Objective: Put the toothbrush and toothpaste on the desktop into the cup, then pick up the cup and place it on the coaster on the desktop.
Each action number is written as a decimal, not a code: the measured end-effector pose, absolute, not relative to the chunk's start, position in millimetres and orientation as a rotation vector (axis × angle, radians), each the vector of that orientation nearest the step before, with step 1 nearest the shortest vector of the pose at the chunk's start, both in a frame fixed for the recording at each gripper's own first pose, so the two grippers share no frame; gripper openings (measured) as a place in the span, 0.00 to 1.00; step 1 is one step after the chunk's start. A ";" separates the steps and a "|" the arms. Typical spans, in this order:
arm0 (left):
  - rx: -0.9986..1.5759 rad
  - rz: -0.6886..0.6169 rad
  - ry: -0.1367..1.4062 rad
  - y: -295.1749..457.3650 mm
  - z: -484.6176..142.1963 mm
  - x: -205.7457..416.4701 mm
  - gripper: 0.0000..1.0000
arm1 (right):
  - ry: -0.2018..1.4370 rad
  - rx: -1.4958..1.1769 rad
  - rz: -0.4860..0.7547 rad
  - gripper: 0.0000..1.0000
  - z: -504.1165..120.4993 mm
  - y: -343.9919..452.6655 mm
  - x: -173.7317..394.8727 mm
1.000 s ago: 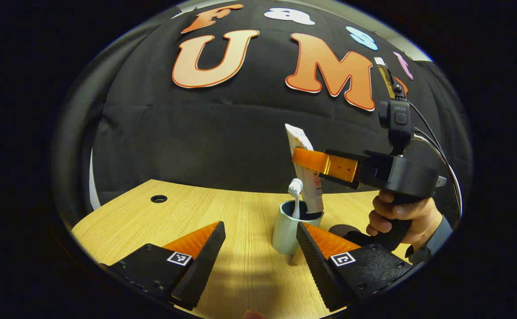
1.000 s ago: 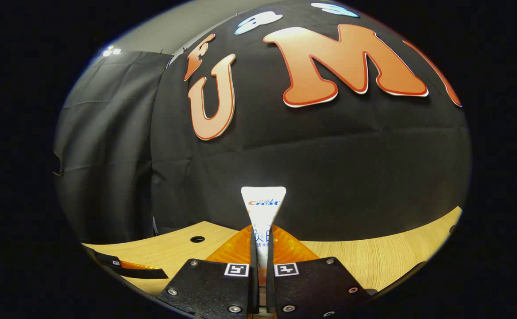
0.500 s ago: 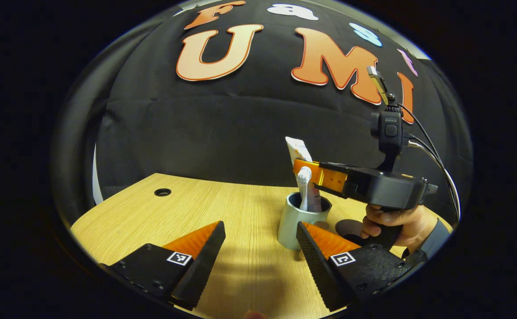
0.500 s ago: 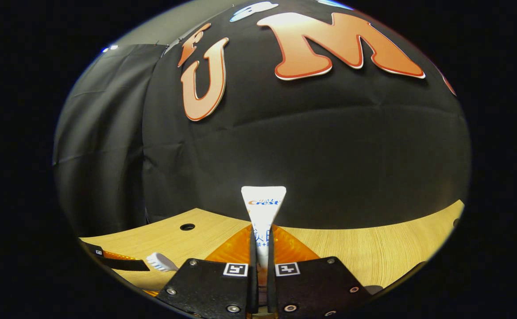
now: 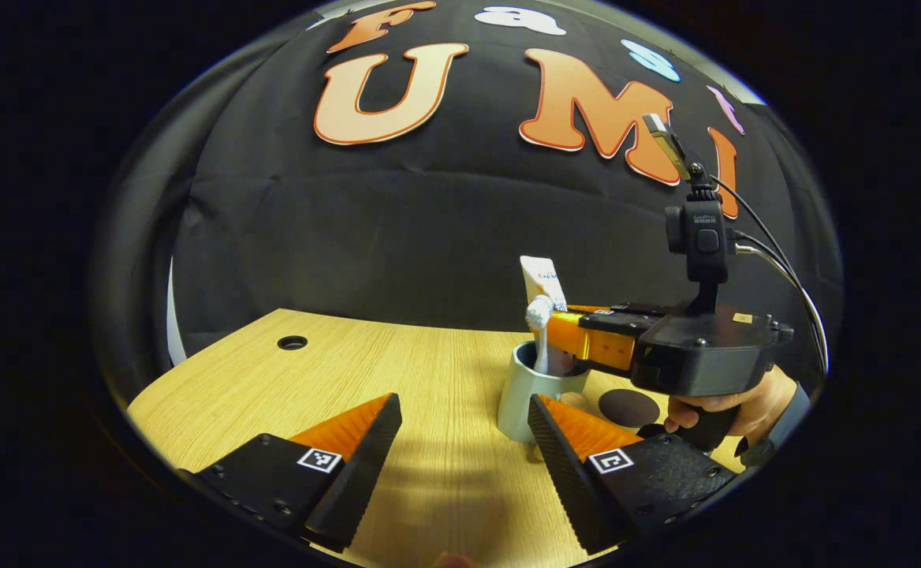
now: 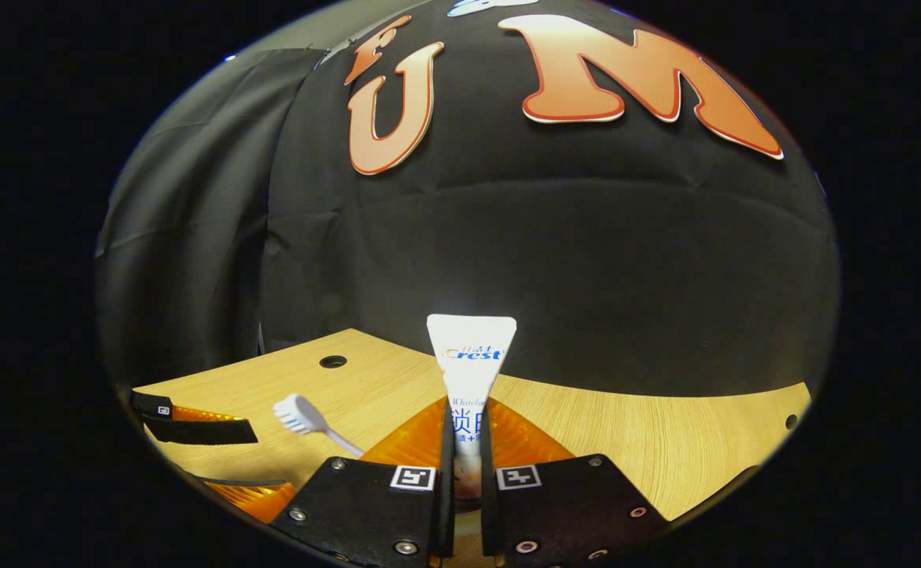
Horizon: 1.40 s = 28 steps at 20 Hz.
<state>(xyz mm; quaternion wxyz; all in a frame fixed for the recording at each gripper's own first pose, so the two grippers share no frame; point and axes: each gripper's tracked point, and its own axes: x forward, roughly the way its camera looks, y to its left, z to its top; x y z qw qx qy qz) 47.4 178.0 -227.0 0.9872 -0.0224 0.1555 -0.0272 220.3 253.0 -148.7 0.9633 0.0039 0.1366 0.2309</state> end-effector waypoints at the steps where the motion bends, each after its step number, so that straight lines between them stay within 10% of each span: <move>1: -0.047 -0.061 0.310 177.4 -224.7 47.4 0.97 | 0.277 -0.009 0.469 0.15 -148.0 249.9 216.1; 13: -0.048 -0.096 0.375 147.0 -207.3 27.8 0.97 | 0.275 -0.072 0.440 0.39 -111.1 191.9 174.2; 21: 0.017 -0.137 0.461 113.6 -196.1 41.1 0.97 | 0.170 -0.018 0.382 0.87 -61.3 129.4 137.0; 28: 0.071 -0.136 0.634 103.3 -191.3 62.5 0.98 | 0.058 -0.035 0.330 0.86 -25.4 77.8 89.8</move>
